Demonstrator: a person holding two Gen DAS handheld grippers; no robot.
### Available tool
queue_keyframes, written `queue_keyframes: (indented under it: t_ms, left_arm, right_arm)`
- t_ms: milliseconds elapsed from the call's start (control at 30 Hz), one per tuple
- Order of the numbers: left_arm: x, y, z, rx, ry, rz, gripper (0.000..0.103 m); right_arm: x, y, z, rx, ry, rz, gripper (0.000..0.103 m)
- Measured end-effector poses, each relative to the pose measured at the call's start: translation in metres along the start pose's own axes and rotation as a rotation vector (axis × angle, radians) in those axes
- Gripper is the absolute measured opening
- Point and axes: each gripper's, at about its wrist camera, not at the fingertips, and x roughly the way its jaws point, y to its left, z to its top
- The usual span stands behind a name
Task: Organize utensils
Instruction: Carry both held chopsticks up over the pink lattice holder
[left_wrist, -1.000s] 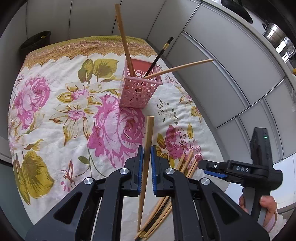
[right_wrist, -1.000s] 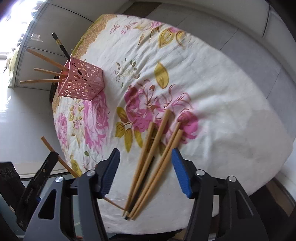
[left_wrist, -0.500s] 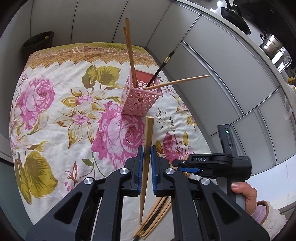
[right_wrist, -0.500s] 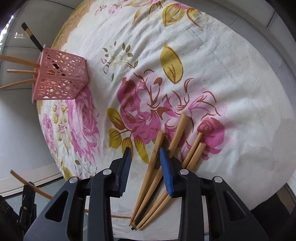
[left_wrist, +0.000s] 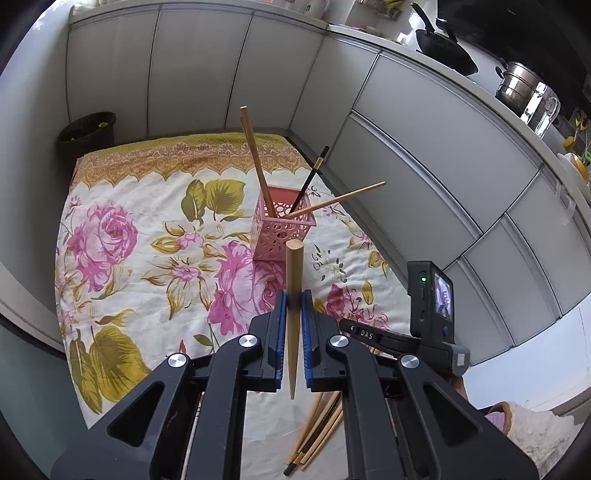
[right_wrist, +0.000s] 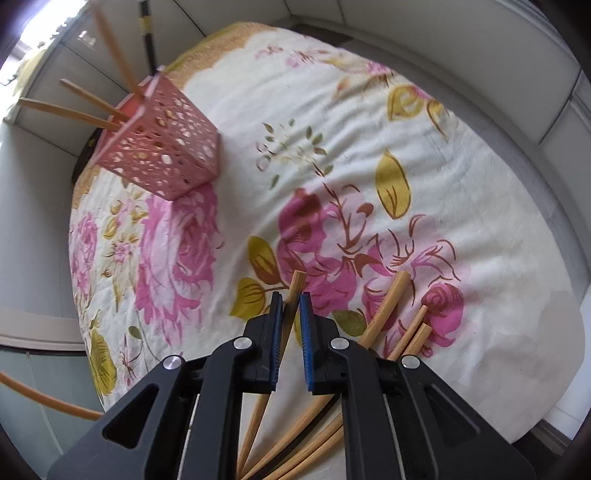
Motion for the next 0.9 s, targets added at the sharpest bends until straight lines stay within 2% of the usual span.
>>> queue_keyframes:
  t_ms: [200,300,600,733,900]
  left_arm:
    - [-0.015,-0.013,0.000,0.042,-0.041,0.047,0.007]
    - [-0.025,-0.022,0.001,0.063,-0.064,0.061,0.007]
    - [-0.043,-0.051,0.007,0.100,-0.129,0.078,0.007]
    - [-0.046,-0.062,0.019,0.100,-0.163,0.082,0.007]
    - [-0.047,-0.071,0.051,0.096,-0.217,0.119,0.007]
  right_arm:
    - [-0.070,0.019,-0.022,-0.154,-0.209,0.062,0.010]
    - [-0.109,0.013,-0.029,-0.210,-0.273,0.093,0.010]
    - [-0.190,0.011,-0.042,-0.291,-0.376,0.163,0.008]
    - [-0.217,0.012,-0.034,-0.302,-0.407,0.182,0.008]
    - [-0.249,0.017,-0.014,-0.308,-0.464,0.211,0.008]
